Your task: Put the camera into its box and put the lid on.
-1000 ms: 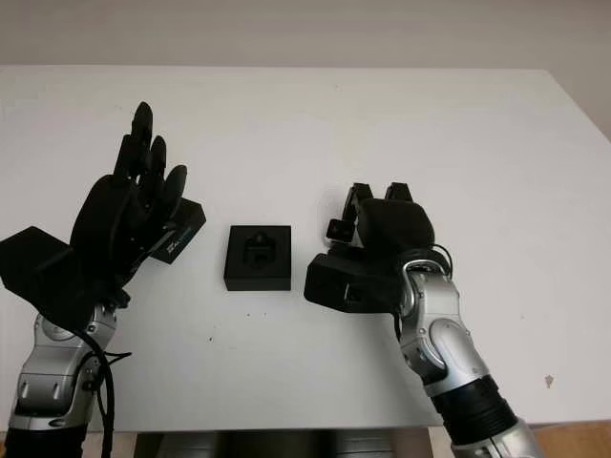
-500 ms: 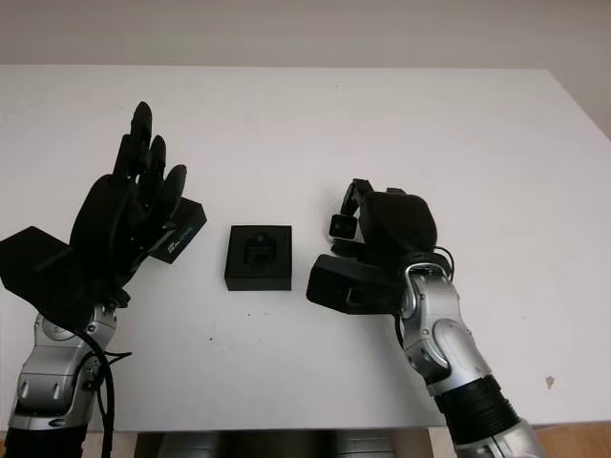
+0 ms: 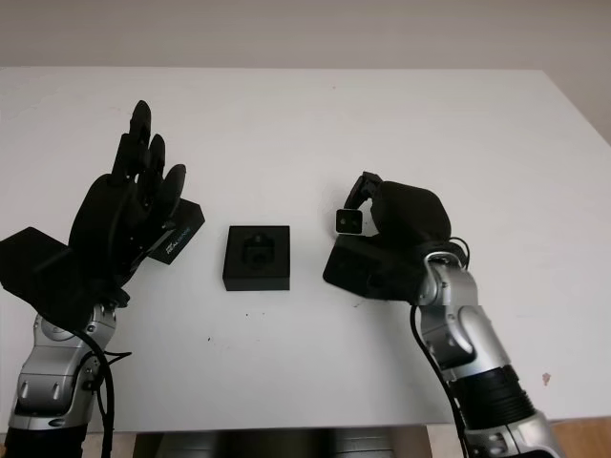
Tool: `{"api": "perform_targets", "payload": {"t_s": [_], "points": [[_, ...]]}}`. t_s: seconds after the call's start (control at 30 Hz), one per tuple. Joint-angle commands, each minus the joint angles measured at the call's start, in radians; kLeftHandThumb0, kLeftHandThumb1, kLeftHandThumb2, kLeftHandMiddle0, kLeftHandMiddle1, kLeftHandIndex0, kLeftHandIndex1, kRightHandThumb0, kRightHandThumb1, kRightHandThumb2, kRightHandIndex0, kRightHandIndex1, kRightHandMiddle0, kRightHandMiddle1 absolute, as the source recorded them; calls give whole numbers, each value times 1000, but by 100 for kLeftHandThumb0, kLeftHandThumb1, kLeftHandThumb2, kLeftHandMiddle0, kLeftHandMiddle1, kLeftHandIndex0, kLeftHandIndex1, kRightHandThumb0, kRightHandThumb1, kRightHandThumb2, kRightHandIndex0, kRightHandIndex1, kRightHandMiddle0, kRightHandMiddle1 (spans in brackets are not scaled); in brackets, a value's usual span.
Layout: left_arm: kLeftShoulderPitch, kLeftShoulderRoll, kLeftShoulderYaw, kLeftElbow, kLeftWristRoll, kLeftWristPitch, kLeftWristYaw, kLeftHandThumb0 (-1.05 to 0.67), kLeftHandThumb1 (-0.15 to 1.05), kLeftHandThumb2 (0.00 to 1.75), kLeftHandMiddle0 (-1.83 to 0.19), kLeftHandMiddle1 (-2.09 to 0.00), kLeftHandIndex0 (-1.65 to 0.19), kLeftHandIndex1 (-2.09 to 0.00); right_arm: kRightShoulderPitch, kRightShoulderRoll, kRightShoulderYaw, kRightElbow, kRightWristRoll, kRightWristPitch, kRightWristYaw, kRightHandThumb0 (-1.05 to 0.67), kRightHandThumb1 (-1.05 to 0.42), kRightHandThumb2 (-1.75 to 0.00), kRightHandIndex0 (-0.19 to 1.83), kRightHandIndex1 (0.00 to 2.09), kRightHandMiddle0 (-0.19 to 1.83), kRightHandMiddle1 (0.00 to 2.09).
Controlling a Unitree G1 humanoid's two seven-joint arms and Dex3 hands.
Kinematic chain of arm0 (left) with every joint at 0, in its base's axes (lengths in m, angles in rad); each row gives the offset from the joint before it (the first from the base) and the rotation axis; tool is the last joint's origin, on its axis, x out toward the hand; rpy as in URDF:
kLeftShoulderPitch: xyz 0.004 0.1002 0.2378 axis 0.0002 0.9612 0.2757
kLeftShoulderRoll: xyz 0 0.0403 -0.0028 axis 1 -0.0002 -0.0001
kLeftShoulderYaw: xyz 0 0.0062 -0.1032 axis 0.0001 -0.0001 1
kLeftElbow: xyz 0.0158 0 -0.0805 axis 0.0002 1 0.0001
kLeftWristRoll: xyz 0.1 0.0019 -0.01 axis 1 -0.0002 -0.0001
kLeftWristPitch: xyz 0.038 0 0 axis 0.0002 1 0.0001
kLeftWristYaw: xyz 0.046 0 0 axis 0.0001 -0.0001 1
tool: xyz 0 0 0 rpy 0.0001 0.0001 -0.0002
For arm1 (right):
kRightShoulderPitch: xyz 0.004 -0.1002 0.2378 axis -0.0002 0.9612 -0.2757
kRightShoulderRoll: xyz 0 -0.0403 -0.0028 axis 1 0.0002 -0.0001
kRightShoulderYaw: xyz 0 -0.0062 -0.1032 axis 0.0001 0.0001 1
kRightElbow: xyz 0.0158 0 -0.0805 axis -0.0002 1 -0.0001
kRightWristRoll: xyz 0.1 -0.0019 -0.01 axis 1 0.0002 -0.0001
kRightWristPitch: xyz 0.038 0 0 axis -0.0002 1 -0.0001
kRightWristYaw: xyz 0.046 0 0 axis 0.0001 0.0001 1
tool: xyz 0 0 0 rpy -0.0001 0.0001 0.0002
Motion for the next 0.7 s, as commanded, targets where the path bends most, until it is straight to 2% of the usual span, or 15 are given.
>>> {"api": "perform_targets", "payload": {"t_s": [0.0, 0.3, 0.53, 0.67], "points": [[-5, 3, 8, -1, -5, -10, -1, -64, 105, 46, 19, 0, 19, 0, -27, -17, -14, -19, 34, -23, 22, -39, -101, -6, 35, 17, 33, 143], [-3, 3, 4, -7, 6, -2, 6, -65, 105, 45, 19, 0, 19, 0, -47, -15, -40, -80, 141, -31, 85, -40, -101, -5, 36, 12, 33, 153], [-7, 2, 0, -5, 8, -3, 6, -65, 105, 45, 19, 0, 19, 0, -35, 0, -35, -189, 168, 3, 126, -45, -103, -6, 35, 8, 35, 149], [-7, -2, 0, -4, 10, -4, 9, -65, 105, 45, 19, 0, 19, 0, -30, 29, -41, -223, 213, -7, 122, -42, -103, -5, 32, 6, 34, 151]]}}
